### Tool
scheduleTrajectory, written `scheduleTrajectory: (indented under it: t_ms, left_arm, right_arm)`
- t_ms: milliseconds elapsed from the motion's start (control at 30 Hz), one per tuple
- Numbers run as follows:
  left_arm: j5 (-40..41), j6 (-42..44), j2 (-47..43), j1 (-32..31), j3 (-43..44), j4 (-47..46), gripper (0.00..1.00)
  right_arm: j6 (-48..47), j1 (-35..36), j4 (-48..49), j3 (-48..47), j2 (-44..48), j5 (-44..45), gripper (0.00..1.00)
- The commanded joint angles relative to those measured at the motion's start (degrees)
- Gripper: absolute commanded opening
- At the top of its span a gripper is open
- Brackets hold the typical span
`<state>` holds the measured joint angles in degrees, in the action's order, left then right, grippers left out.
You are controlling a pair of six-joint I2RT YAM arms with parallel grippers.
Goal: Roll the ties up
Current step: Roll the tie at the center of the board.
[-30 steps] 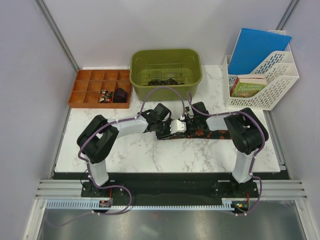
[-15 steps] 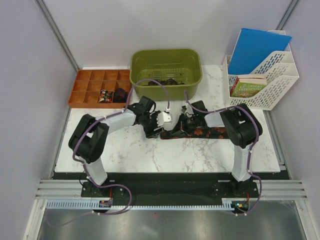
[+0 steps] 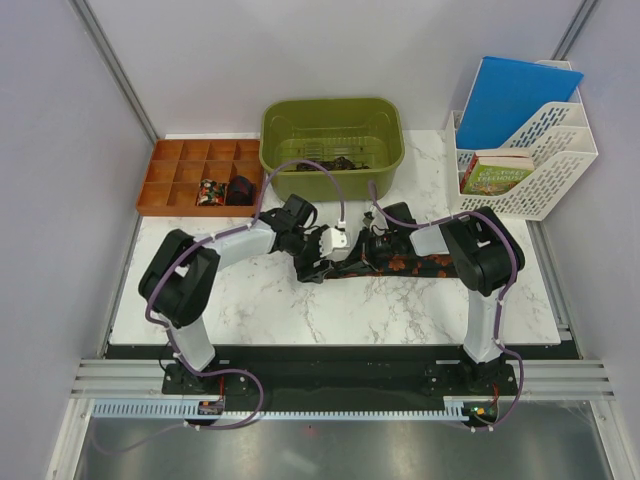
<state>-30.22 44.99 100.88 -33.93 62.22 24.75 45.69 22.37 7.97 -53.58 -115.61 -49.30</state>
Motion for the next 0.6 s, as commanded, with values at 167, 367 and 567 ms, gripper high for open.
scheduleTrajectory:
  t_ms: [167,367,567]
  left_arm:
    - [2.3,-0.6,3.4,-2.7,3.7,-2.0,0.54]
    - [0.3,-2.1,0.6,-2.8,4.8,-1.5,0.38]
    - [-1.4,-3.2,2.6,-6.3,8.4,-1.3,0.36]
  right_arm:
    - [-2.7,0.0,-2.5,3.5,-3.6,11.3,0.00]
    - [-1.6,0.6,-1.4,4.1,-3.3,11.2,0.00]
    - [0.1,1.9,0.3,3.6,-3.9,10.6,0.00]
